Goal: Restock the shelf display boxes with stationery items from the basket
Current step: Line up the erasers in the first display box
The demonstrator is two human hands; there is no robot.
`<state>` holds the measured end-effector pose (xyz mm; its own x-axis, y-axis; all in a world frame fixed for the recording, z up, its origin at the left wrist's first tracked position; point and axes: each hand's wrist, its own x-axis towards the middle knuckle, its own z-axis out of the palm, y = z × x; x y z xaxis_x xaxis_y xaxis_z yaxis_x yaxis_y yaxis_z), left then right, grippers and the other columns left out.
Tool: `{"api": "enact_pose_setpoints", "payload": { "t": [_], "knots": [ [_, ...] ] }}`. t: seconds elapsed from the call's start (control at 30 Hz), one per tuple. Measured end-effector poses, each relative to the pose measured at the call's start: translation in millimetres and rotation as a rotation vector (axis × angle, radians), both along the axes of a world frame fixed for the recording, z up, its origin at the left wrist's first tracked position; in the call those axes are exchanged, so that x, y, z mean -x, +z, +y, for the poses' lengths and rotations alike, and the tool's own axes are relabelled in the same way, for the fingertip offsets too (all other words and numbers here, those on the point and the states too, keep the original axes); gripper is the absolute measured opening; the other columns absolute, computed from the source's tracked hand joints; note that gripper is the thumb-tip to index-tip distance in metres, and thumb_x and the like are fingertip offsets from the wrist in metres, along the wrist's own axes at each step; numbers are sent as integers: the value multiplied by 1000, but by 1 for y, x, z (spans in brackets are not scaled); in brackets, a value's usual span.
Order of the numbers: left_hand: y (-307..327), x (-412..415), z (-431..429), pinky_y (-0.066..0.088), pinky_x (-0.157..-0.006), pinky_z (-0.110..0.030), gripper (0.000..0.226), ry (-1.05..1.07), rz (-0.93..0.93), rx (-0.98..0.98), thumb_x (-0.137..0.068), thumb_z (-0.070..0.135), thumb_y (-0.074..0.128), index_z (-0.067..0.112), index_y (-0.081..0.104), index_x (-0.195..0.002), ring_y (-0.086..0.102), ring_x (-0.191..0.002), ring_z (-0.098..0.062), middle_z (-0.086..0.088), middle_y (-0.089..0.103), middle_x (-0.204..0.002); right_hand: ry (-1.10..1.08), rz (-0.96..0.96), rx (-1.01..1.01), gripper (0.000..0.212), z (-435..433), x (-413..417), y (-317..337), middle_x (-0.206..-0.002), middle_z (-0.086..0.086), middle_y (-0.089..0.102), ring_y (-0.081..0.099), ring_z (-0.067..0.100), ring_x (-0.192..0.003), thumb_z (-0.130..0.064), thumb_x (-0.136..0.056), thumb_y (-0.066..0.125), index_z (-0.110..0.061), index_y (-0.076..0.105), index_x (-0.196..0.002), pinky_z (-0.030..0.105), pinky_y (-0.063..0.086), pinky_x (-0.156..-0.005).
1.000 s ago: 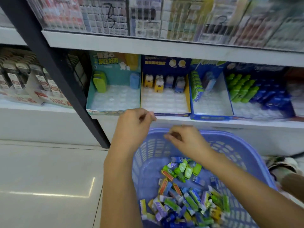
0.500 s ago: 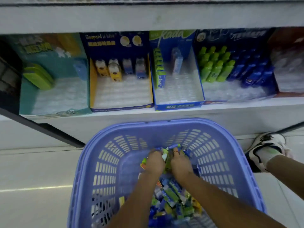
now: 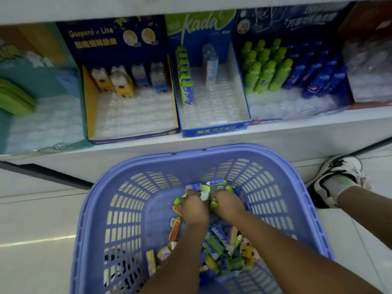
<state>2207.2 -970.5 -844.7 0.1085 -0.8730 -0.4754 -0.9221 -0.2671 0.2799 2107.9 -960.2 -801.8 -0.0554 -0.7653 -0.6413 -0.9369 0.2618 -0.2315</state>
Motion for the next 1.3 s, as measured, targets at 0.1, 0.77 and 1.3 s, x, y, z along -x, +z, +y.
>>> {"api": "enact_pose_setpoints", "payload": {
  "t": [0.1, 0.77, 1.3],
  "knots": [
    [-1, 2, 4, 33, -89, -36, 29, -23, -24, 17, -88, 27, 54, 14, 54, -114, 58, -106, -28, -7, 67, -105, -30, 7, -87, 12, -9, 14, 20, -86, 13, 60, 57, 26, -81, -23, -80, 63, -14, 56, -78, 29, 43, -63],
    [216, -124, -36, 58, -74, -26, 15, 179, 1502, -152, -89, 0, 48, 2, 62, -94, 68, -77, -13, -2, 72, -82, -429, -1140, 553, 25, -21, -29, 229, -77, 4, 68, 59, 8, -62, -5, -87, 61, -17, 66, -108, 15, 51, -60],
    [250, -223, -68, 51, -62, -12, 15, 734, 1243, 842, -90, 15, 62, 14, 62, -105, 62, -78, -16, -8, 66, -86, 148, -373, 1080, 35, -160, -198, 269, -111, 14, 67, 62, 30, -101, -18, -89, 61, -12, 60, -123, 35, 48, -88]
  ]
}}
